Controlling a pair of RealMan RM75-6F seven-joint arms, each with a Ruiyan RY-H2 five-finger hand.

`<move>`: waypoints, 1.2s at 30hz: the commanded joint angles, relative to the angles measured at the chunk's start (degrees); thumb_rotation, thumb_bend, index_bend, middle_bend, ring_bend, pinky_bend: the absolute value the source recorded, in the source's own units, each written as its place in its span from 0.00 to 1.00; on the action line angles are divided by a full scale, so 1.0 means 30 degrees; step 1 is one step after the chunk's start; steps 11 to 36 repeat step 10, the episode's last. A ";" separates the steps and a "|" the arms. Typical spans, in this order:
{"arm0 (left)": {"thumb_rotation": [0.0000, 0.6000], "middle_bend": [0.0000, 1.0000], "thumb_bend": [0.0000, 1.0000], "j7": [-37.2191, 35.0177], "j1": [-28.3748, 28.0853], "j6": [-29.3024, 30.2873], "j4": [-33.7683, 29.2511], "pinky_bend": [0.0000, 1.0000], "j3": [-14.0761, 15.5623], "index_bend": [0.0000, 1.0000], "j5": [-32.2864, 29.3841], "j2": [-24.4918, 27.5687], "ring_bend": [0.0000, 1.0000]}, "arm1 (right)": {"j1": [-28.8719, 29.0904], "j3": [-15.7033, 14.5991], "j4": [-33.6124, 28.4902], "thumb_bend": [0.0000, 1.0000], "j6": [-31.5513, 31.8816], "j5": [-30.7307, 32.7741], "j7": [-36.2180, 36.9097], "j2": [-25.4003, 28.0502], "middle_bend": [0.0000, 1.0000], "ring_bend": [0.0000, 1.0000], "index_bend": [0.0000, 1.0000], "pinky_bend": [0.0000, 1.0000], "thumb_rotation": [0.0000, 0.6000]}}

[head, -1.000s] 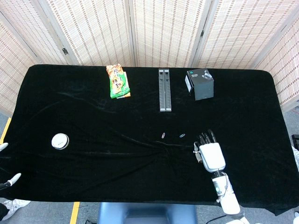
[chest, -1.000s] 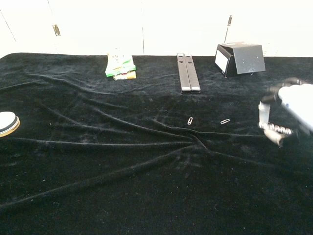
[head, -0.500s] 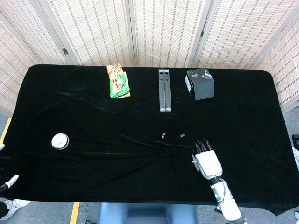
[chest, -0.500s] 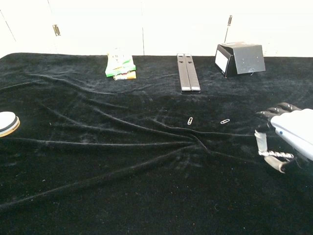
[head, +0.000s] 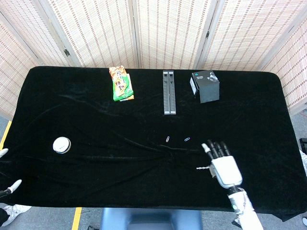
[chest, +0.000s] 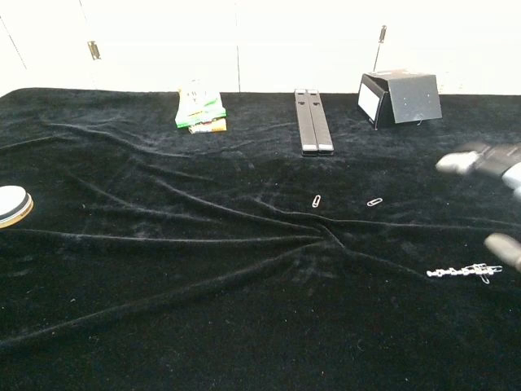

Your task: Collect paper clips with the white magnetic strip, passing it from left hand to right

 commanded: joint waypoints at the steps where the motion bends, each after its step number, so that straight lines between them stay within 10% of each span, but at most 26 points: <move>1: 1.00 0.20 0.25 0.0872 -0.0031 -0.0157 -0.0385 0.00 0.0170 0.14 0.0245 -0.0037 0.10 | -0.1468 -0.0691 -0.1530 0.47 0.2616 -0.2506 0.1929 0.2310 0.00 0.00 0.00 0.00 1.00; 10: 1.00 0.20 0.25 0.6472 -0.0557 -0.1898 -0.2388 0.00 0.0349 0.16 0.0145 -0.0766 0.10 | -0.3865 -0.1396 0.1223 0.47 0.5465 -0.3928 0.8536 0.4698 0.00 0.00 0.00 0.00 1.00; 36: 1.00 0.20 0.25 0.6472 -0.0557 -0.1898 -0.2388 0.00 0.0349 0.16 0.0145 -0.0766 0.10 | -0.3865 -0.1396 0.1223 0.47 0.5465 -0.3928 0.8536 0.4698 0.00 0.00 0.00 0.00 1.00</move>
